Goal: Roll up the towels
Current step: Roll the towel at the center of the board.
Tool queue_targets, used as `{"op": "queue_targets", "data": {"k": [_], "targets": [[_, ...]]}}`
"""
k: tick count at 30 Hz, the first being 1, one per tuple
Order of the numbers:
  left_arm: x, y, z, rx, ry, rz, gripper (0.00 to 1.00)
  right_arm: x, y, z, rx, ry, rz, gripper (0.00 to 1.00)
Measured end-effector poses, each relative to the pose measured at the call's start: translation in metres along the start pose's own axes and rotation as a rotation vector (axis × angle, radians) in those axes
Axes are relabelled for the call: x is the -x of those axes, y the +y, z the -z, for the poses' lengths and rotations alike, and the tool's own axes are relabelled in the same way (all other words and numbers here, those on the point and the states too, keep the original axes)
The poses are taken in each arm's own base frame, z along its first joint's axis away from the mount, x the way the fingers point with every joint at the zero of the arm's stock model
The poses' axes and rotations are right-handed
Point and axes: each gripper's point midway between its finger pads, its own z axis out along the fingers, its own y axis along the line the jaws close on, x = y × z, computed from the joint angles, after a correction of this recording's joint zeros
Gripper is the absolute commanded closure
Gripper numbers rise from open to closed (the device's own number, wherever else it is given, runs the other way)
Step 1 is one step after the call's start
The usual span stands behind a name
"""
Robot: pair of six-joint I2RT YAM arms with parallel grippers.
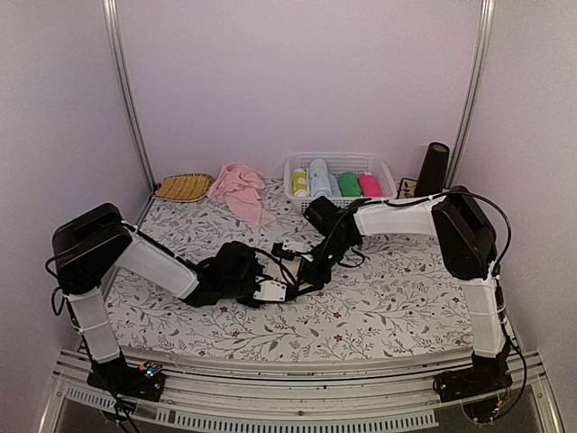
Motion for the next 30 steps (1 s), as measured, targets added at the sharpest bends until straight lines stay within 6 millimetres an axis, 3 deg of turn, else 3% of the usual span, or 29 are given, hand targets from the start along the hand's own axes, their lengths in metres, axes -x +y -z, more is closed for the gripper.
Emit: {"op": "queue_targets", "data": {"k": [7, 11, 14, 22, 30], "targets": [[0.014, -0.001, -0.002, -0.209, -0.030, 0.096, 1.00, -0.016, 0.011, 0.044, -0.157, -0.013, 0.039, 0.23], [0.016, 0.000, -0.005, -0.323, -0.029, 0.158, 1.00, -0.015, 0.010, 0.074, -0.295, -0.072, 0.086, 0.23], [0.020, 0.002, -0.007, -0.402, -0.029, 0.205, 1.00, -0.020, 0.008, 0.085, -0.383, -0.113, 0.117, 0.23], [0.026, 0.004, -0.010, -0.615, -0.048, 0.343, 1.00, -0.053, 0.006, 0.075, -0.552, -0.100, 0.217, 0.25], [0.028, 0.004, -0.010, -0.809, -0.066, 0.494, 1.00, -0.042, 0.016, 0.068, -0.699, -0.129, 0.439, 0.27]]}}
